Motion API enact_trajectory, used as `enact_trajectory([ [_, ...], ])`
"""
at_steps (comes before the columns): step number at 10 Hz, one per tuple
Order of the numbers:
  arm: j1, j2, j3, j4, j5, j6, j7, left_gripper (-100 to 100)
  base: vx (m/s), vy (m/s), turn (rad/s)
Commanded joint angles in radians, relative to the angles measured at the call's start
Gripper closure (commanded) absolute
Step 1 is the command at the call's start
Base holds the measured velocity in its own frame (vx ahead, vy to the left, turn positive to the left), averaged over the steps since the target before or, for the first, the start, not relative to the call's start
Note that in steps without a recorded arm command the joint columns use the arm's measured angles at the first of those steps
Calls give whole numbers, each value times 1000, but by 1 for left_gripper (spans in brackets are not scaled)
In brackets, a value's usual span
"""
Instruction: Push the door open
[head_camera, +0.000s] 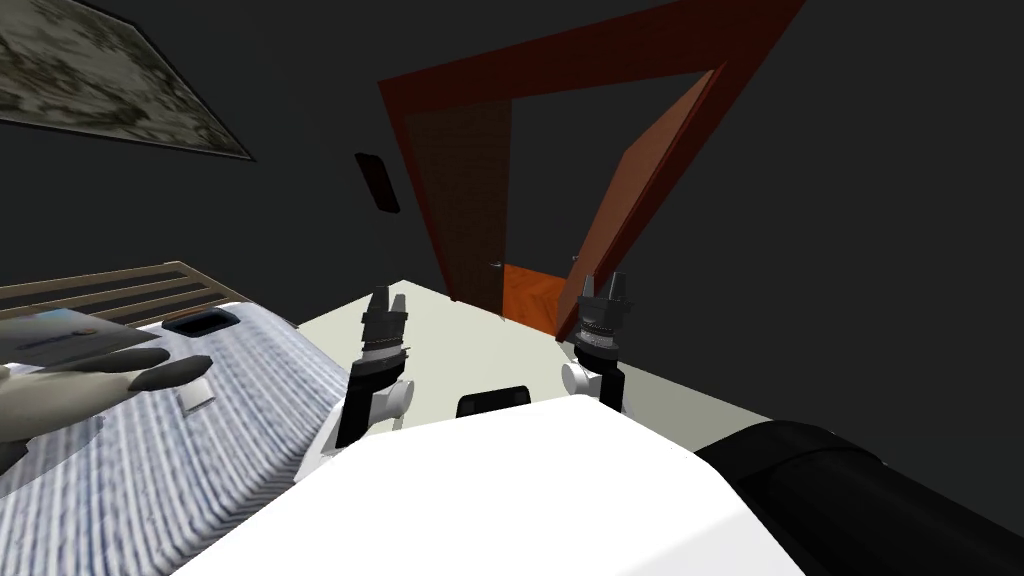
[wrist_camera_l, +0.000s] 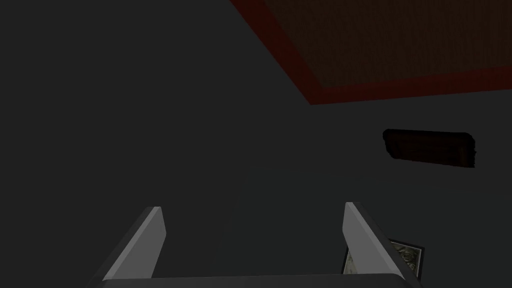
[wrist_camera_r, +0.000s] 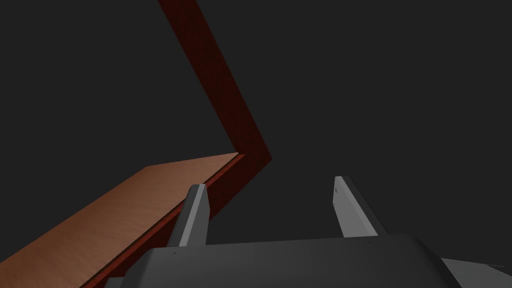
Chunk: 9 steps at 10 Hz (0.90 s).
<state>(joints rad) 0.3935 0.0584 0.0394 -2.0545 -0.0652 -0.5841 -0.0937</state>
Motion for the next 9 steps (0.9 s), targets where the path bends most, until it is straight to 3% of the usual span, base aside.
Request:
enact_trajectory([
  [1,-12,5,-1,32,-1,-4,4,-100,97,20,-41],
  [9,-83,24,-8,208,-7,-30,25,-100,95,16,-55],
])
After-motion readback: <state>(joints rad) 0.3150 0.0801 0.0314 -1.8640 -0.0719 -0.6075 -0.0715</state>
